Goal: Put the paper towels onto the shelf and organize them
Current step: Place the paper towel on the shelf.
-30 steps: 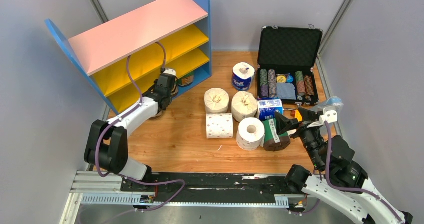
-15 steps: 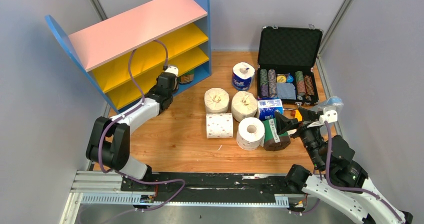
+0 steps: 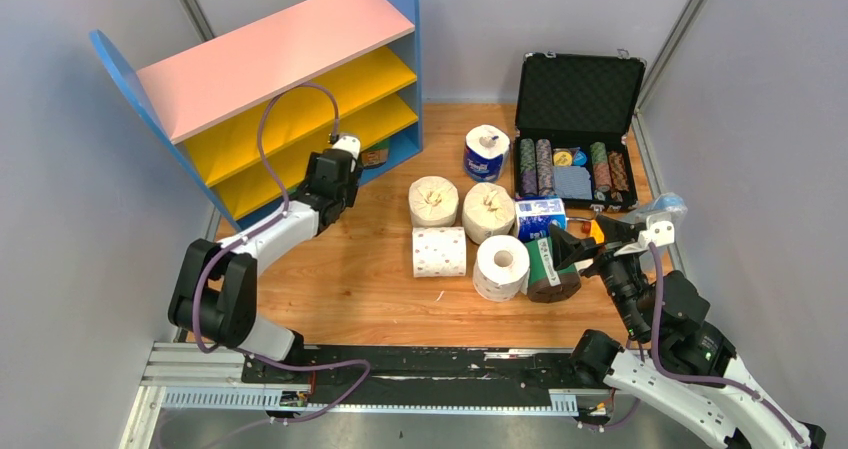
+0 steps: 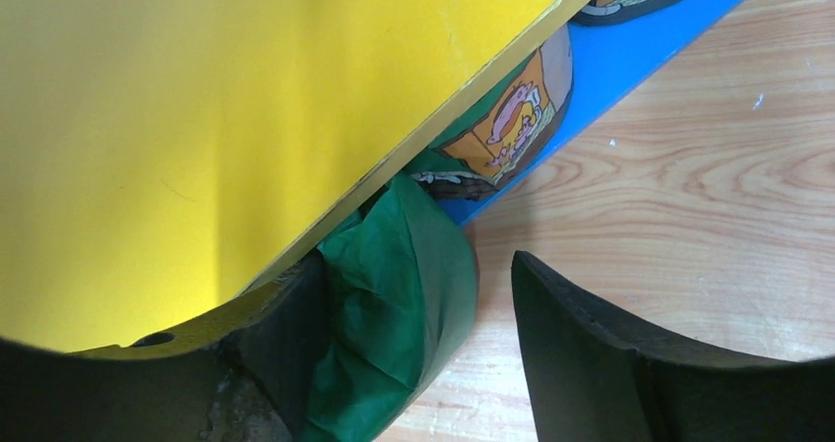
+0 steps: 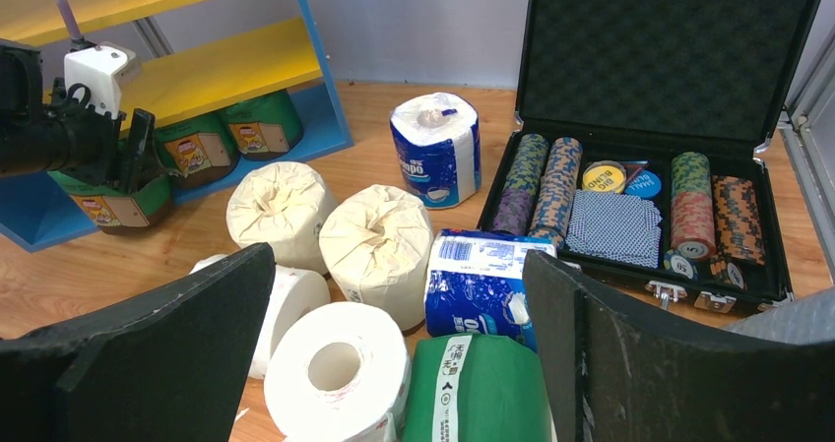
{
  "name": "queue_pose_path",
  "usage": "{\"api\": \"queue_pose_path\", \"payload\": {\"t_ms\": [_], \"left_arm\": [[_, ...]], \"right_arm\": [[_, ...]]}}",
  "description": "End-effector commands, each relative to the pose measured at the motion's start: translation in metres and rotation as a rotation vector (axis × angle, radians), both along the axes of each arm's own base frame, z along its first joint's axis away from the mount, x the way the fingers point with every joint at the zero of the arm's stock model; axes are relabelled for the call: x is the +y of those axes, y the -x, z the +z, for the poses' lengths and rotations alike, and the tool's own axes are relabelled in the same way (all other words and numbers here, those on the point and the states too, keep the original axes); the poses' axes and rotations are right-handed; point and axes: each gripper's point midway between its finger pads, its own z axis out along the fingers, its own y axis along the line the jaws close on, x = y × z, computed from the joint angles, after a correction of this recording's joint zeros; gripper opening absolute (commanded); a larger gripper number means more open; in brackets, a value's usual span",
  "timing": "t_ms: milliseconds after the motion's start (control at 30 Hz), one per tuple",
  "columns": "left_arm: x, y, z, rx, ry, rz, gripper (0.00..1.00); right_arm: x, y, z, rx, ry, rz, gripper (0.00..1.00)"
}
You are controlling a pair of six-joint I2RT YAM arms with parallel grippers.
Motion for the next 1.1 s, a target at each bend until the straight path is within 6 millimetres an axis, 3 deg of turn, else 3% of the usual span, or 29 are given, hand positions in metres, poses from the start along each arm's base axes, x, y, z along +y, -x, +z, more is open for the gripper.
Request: {"api": "queue_pose_path", "payload": {"t_ms": [0,133,267,433,600,733,867,1067], "left_arm": [[0.009,-0.007,0.059,-0.145,0.057,0.059,0.79],[0.012,0.007,0.074,-0.141,0.099,0.102,0.85],[0.024,0.027,0.080,-0.128,0.116,0.185,0.85],[0.036,0.058,0.075,-0.089,0.155,0.304,0.82],[0.030,0.084,0.061,-0.058,0.264,0.380,0.79],[0.027,0.101,0.051,-0.066,0.340,0.453,0.70],[0.020,0.104,0.031,-0.061,0.426,0.488,0.59],[0.010,0.082,0.000,-0.069,0.447,0.502,0.41]], "right_arm": [[0.004,-0.001,0.005,-0.017,-0.024,0.014,1.00],[0.005,0.000,0.006,-0.019,-0.026,0.019,1.00],[0.005,0.001,0.007,-0.020,-0.031,0.022,1.00],[0.005,0.001,0.007,-0.021,-0.033,0.023,1.00],[0.005,0.000,0.006,-0.018,-0.031,0.023,1.00],[0.006,0.000,0.006,-0.017,-0.030,0.023,1.00],[0.006,0.000,0.006,-0.018,-0.031,0.023,1.00],[0.005,0.000,0.006,-0.017,-0.031,0.021,1.00]]}}
